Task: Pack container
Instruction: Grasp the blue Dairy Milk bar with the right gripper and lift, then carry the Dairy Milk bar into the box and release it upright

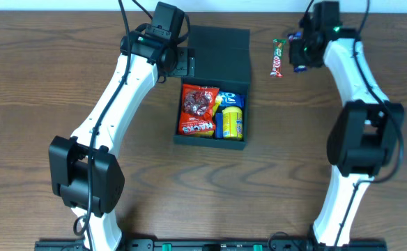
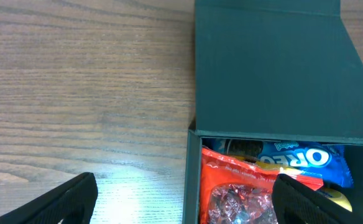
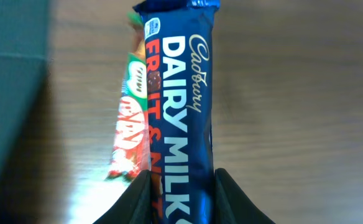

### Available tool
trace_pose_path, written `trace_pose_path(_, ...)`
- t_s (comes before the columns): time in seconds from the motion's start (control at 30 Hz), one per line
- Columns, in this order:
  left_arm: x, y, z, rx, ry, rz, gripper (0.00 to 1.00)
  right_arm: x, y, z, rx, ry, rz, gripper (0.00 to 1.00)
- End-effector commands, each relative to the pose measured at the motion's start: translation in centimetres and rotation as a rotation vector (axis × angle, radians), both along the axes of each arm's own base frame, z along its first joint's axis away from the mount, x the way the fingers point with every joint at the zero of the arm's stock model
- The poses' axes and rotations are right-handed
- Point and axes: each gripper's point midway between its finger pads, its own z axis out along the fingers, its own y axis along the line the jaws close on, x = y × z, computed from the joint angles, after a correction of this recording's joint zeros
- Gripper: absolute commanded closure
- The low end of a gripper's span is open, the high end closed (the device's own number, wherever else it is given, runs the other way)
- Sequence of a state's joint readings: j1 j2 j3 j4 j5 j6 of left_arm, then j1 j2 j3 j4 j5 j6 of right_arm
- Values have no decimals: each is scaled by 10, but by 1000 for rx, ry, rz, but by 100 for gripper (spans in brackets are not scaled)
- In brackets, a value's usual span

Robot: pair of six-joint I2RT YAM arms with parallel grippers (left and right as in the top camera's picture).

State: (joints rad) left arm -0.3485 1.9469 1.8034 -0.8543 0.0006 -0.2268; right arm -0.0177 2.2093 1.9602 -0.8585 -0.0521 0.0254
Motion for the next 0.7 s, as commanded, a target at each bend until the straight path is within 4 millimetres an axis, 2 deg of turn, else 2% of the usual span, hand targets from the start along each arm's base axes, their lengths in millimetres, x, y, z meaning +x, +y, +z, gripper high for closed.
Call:
trace_pose_path(0.0,2,1,14,5,-38,-17,9,-10,9,103,-61,-154,109,91)
trace_pose_path(0.03,3,1,15,7,-40,-17,9,-18,12,117,-91,-162,146,91)
trace_pose_path(0.07,3,2,15,8,-40,-16,9,-34,14,141,-106,-180,136,91)
trace_pose_path(0.13,3,2,15,8,-41,-16,9,-65,20,174,-116,-194,144,93)
trace_pose_path(0.23,3,2,15,8,-40,-16,9,-106,25,206,-78,-249,125,90)
trace_pose_path(0.27,3,2,15,8,-40,-16,9,-119,27,209,-54,-259,123,89)
trace_pose_path(0.3,3,2,15,11,-41,-21,9,-135,31,204,-24,-250,122,88)
trace_pose_path(0.37,3,2,15,20,-45,-37,9,-154,39,190,32,-218,118,88)
trace_pose_path(0.4,3,2,15,26,-47,-47,9,-162,46,180,65,-193,119,88)
trace_pose_path(0.43,5,2,15,35,-54,-61,9,-172,60,161,115,-142,107,88)
trace_pose_path(0.57,14,14,19,74,-91,-26,9,-180,95,116,192,-49,59,87)
trace_pose_path(0.67,22,25,22,75,-113,-5,8,-178,136,89,242,-30,79,87)
